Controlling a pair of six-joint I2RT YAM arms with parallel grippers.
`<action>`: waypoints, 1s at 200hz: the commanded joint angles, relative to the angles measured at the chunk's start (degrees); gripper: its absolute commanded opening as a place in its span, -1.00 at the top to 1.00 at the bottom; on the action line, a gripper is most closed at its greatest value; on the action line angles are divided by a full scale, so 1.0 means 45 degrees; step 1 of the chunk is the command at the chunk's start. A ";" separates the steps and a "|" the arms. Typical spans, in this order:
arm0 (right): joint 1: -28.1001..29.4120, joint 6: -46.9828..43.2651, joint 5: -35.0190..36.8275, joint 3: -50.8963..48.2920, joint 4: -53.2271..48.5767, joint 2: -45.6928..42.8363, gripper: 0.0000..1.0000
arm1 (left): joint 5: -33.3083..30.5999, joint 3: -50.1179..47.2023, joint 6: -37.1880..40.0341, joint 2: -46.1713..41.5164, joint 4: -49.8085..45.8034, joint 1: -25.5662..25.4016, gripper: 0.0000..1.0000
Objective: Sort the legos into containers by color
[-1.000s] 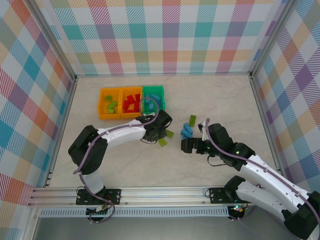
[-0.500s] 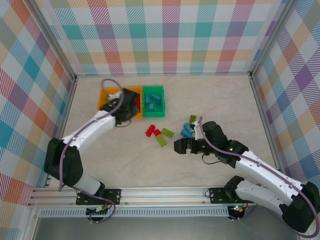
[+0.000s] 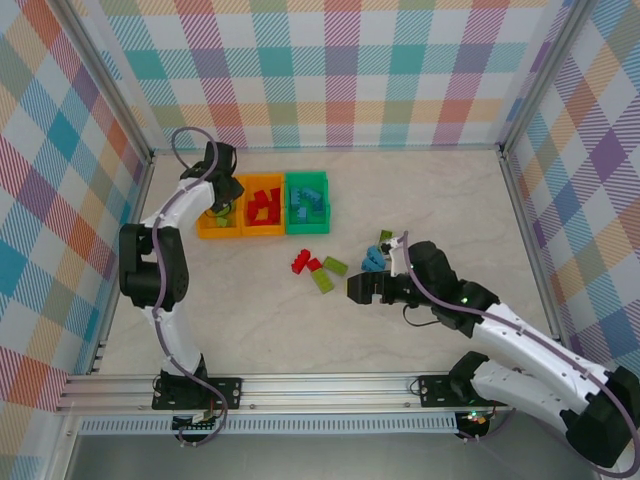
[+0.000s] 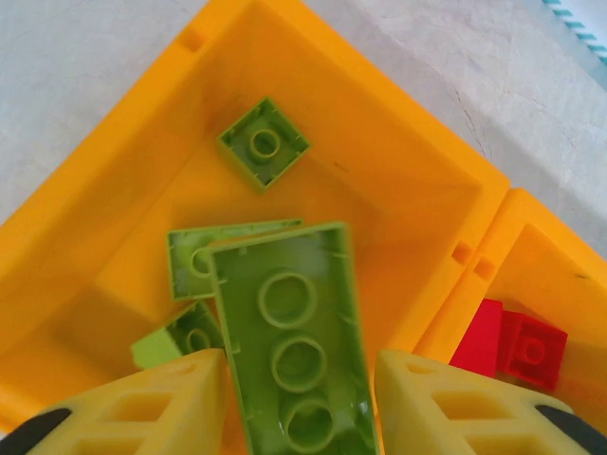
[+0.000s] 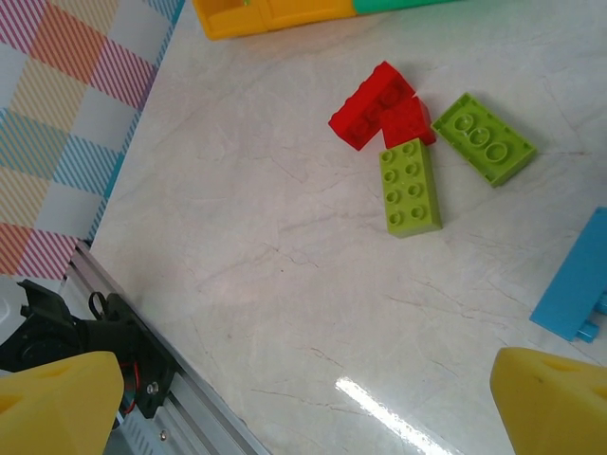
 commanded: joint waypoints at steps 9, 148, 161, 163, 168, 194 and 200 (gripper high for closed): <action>0.0027 0.0103 0.1113 0.0236 -0.1000 -0.0766 -0.99 | -0.0057 0.0792 0.0300 -0.0561 -0.0611 0.0232 -0.10; 0.0333 -0.4812 0.0568 0.5597 0.0973 0.8973 -0.99 | 0.6126 -0.5939 0.9532 -1.2240 -0.1485 -0.3174 -0.37; 0.0359 -0.5795 0.0902 0.6319 0.0874 1.0060 -1.00 | 0.7483 -0.6952 1.1682 -1.3001 -0.1845 -0.3184 -0.60; 0.0374 -0.5932 0.0928 0.6434 0.0847 1.0224 -1.00 | 0.7707 -0.7100 1.2089 -1.3094 -0.1953 -0.3184 -0.65; 0.0379 -0.6231 0.0983 0.6711 0.0768 1.0617 -0.99 | 0.8171 -0.7498 1.3163 -1.3333 -0.2192 -0.3184 -0.76; 0.0616 -0.7610 0.1034 0.8089 0.0307 1.2489 -0.99 | 0.8251 -0.9290 1.5746 -1.4100 -0.1961 -0.3184 -1.00; 0.0720 -0.7918 0.1034 0.8376 0.0211 1.2842 -0.99 | 0.8493 -0.9492 1.6281 -1.4203 -0.2026 -0.3184 -1.00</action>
